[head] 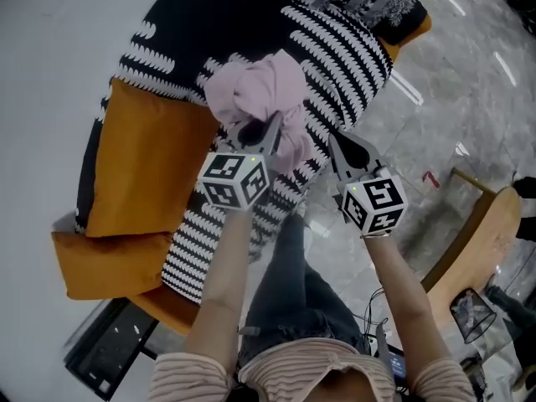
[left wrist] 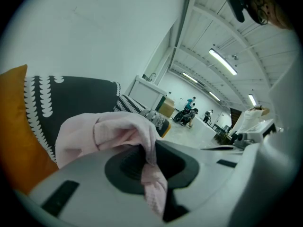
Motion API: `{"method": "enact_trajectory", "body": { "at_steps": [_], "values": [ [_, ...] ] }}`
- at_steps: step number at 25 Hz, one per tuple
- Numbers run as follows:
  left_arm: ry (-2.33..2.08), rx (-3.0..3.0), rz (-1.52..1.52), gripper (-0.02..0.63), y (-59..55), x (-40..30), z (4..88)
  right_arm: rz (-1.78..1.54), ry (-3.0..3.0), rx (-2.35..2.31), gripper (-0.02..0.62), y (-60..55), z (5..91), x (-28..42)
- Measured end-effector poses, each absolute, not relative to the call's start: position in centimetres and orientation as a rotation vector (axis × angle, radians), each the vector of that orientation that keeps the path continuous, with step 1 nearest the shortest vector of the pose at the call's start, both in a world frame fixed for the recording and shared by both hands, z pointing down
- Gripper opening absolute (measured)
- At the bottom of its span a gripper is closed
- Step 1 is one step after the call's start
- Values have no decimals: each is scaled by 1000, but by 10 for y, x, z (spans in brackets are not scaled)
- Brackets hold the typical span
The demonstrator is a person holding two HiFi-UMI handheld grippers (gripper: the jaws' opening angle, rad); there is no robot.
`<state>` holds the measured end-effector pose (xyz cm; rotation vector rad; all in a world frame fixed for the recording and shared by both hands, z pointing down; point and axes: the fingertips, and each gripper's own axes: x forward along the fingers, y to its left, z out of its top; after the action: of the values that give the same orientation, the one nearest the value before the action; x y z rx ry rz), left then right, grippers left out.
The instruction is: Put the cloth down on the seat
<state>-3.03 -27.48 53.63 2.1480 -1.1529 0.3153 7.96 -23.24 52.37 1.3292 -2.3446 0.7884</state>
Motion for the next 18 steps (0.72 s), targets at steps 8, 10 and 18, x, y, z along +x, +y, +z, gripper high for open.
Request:
{"method": "enact_trajectory", "body": {
  "at_steps": [8,10,18],
  "values": [
    [-1110,2100,381,66,-297,-22,597,841,-2289,1294,8,-254,581,71],
    [-1103,2085,389,66,-296,-21,607,849,-2280,1288,8,-255,588,67],
    [-1093,2018,435,66,-286,-22,646,862,-2257,1268,8,-255,613,62]
  ]
}}
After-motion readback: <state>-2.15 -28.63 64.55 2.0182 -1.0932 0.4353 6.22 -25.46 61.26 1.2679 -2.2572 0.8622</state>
